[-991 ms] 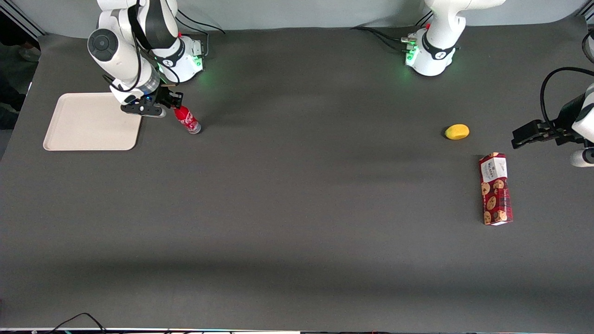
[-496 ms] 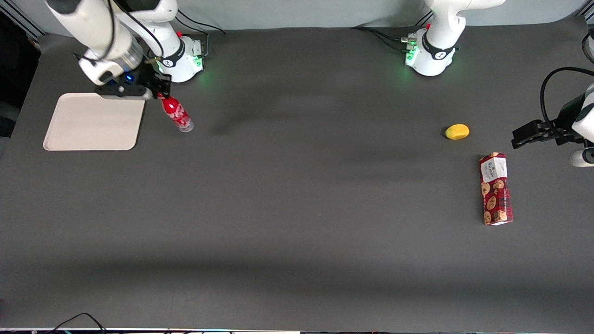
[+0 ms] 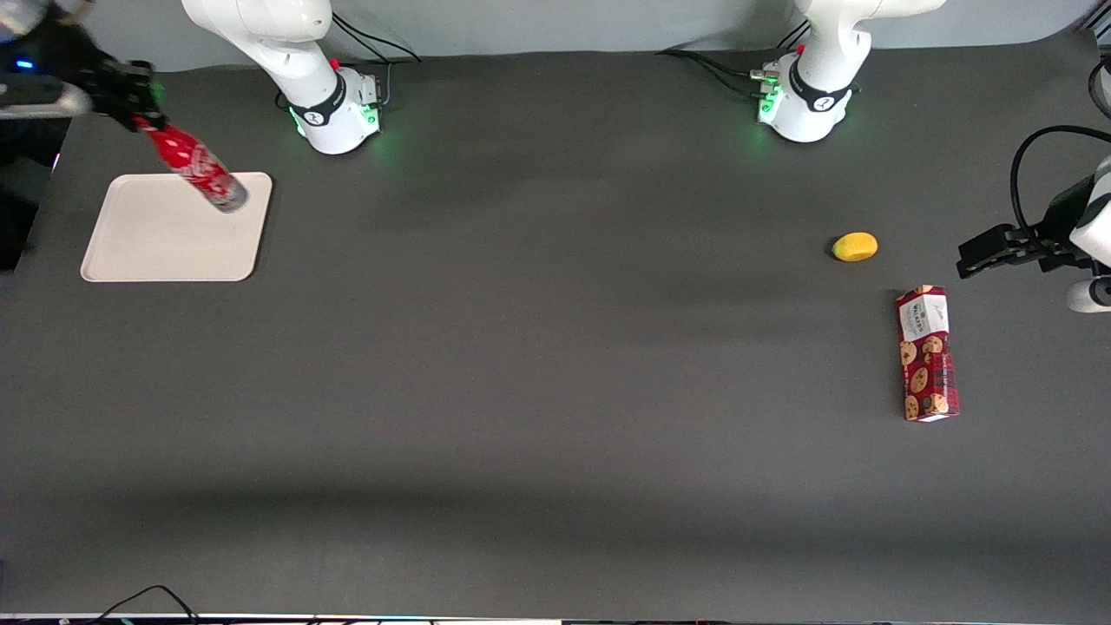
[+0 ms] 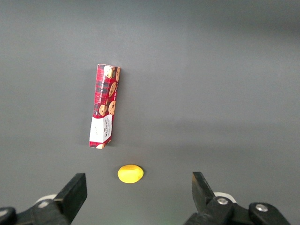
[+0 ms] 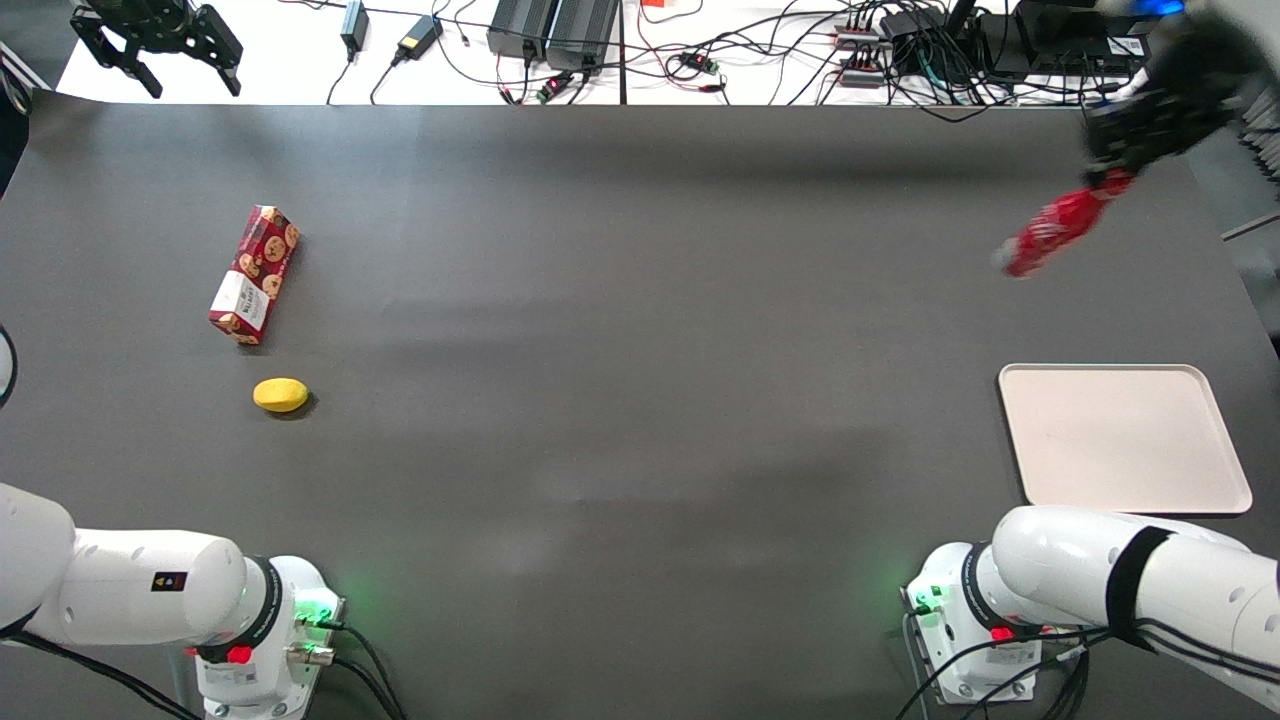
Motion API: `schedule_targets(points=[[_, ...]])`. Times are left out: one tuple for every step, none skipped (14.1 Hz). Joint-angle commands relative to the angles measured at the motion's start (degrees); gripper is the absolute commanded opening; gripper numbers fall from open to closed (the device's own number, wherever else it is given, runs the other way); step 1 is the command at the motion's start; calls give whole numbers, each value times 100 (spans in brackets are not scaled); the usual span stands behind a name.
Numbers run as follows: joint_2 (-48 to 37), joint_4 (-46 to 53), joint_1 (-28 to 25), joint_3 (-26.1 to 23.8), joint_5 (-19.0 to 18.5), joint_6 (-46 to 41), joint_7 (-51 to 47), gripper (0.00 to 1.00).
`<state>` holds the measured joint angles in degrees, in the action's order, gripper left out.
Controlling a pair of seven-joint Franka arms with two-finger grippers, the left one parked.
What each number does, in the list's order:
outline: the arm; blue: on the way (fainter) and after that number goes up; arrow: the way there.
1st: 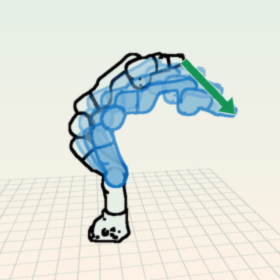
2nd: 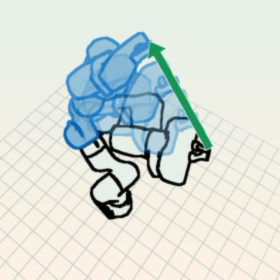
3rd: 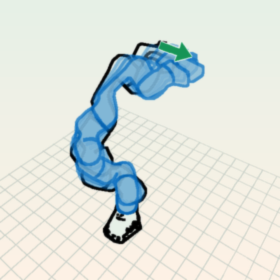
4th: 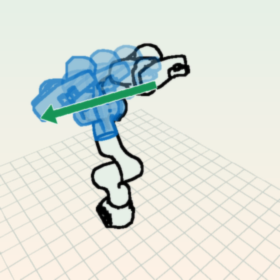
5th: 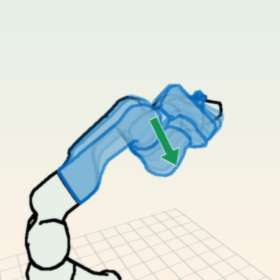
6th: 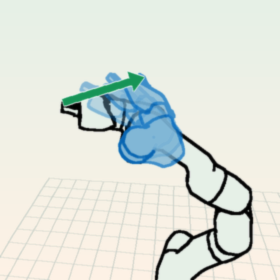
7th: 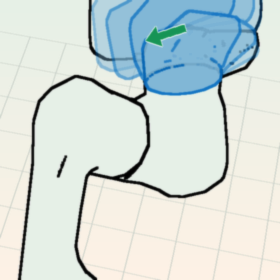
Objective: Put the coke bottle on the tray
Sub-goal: 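Carry the bottle over the white tray with the right gripper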
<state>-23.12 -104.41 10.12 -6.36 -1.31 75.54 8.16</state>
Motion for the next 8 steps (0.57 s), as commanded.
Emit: schedule_targets(points=[[203,667,-28,590,-553,-434,1183,0],[220,702,-28,853,-746,-435,1640,0],[238,694,-10,1160,-913,-426,2080,0],[395,694,-1,1477,-1141,-374,2389,0],[605,694,-19,1793,-1352,-216,2714,0],[790,659,-10,2101,-1424,98,3109,0],[992,606,16,2373,-1433,424,3452,0],[1255,528,16,2663,-1451,714,3717,0]])
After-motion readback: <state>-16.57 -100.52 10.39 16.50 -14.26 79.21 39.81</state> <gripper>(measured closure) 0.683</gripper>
